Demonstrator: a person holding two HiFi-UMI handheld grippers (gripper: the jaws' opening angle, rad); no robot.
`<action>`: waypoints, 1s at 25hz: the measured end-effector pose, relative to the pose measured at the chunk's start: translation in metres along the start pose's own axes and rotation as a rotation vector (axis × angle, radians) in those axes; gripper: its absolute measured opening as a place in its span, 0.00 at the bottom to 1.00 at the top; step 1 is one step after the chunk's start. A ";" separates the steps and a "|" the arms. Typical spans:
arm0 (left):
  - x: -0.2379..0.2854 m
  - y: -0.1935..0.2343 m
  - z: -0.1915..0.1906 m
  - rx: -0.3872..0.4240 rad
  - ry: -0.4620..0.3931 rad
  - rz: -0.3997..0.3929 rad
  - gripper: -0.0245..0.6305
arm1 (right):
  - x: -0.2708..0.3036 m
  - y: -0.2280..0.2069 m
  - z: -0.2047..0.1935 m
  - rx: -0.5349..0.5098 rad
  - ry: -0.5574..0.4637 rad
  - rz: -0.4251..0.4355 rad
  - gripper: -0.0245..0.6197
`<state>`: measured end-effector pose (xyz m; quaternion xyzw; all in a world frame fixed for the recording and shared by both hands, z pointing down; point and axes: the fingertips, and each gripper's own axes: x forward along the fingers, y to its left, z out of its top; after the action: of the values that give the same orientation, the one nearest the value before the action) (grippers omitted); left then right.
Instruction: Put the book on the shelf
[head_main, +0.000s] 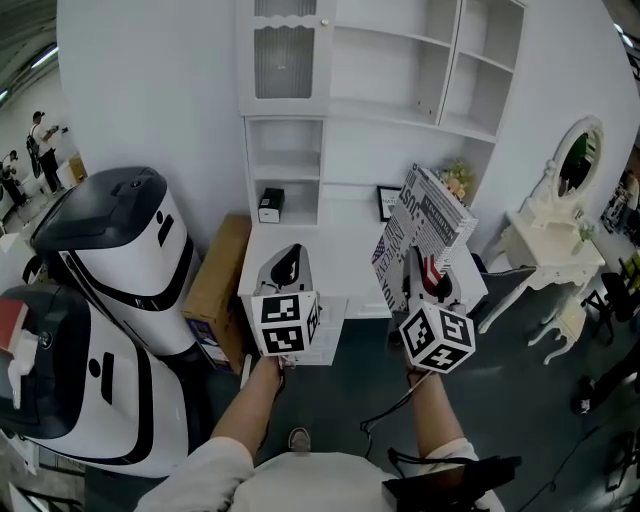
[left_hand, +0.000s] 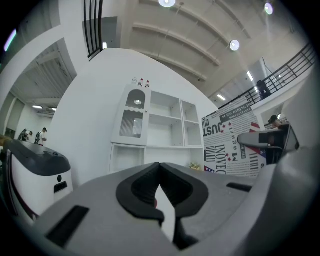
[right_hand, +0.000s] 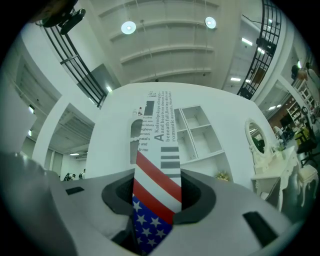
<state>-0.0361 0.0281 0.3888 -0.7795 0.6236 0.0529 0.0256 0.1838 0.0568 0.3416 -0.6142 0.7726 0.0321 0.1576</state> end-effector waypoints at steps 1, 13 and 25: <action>0.009 0.003 0.001 0.000 -0.001 -0.004 0.05 | 0.008 -0.001 -0.001 -0.003 0.000 -0.005 0.30; 0.094 0.054 0.004 0.016 -0.010 -0.034 0.05 | 0.104 0.003 -0.017 0.000 -0.011 -0.039 0.30; 0.142 0.076 0.002 0.017 -0.016 -0.070 0.05 | 0.144 -0.003 -0.035 0.021 -0.022 -0.091 0.30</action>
<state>-0.0800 -0.1261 0.3722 -0.8000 0.5963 0.0529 0.0388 0.1514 -0.0872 0.3349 -0.6466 0.7424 0.0236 0.1737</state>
